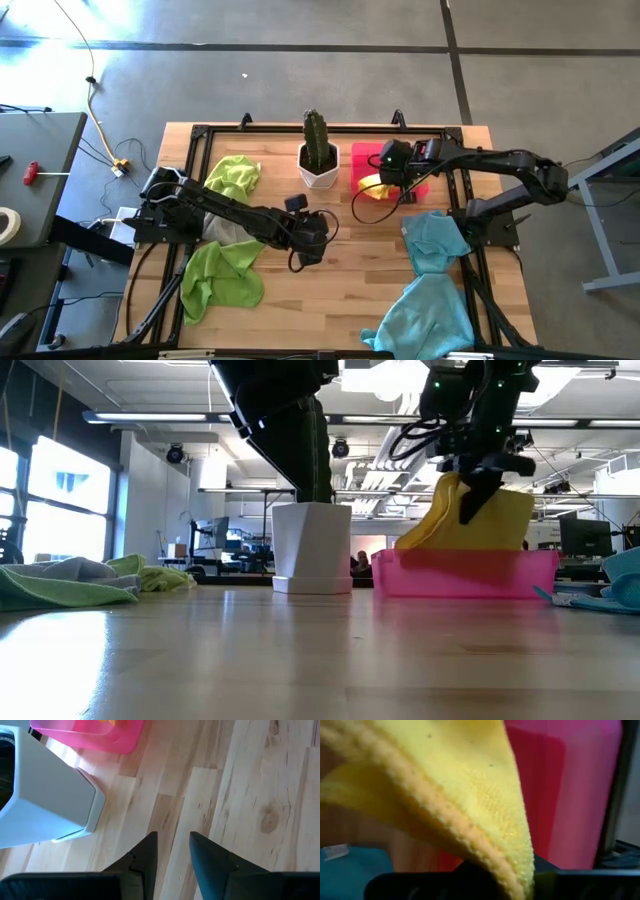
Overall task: Fold microfiber towels
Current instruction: Put the yellow microfiber towel into the red bin
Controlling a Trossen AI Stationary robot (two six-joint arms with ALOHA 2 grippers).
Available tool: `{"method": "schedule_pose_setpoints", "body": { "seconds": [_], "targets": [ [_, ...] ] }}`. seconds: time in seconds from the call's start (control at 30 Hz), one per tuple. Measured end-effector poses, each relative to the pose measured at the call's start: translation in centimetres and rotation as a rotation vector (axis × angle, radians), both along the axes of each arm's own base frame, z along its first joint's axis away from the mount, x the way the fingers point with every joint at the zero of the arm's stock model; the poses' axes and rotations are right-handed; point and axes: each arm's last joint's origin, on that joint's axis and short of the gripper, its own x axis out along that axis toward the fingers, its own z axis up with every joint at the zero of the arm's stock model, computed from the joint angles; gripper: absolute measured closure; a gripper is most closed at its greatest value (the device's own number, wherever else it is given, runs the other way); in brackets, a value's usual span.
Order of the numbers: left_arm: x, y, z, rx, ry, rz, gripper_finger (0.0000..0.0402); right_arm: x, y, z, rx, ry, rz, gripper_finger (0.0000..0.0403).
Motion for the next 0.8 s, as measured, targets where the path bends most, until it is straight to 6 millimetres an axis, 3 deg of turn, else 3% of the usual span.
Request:
{"method": "schedule_pose_setpoints", "body": {
  "seconds": [0.13, 0.33, 0.6, 0.8],
  "targets": [
    [0.0, 0.0, 0.0, 0.0, 0.0, 0.0, 0.03, 0.5, -1.1, 0.5, -0.18, -0.055, -0.112, 0.0402],
    [0.0, 0.0, 0.0, 0.0, 0.0, 0.0, 0.03, 1.4, -2.6, 0.6, -0.246, -0.137, -0.157, 0.0402],
    [-0.1, 0.0, -0.2, 0.001, 0.009, -0.007, 0.03, 1.9, -3.8, -3.0, -0.27, 0.13, -0.118, 0.0402],
    [-0.3, 0.1, -0.7, 0.006, 0.03, -0.005, 0.03, 2.1, -4.6, -3.7, -0.41, 0.214, -0.183, 0.0402]
  ]
}}
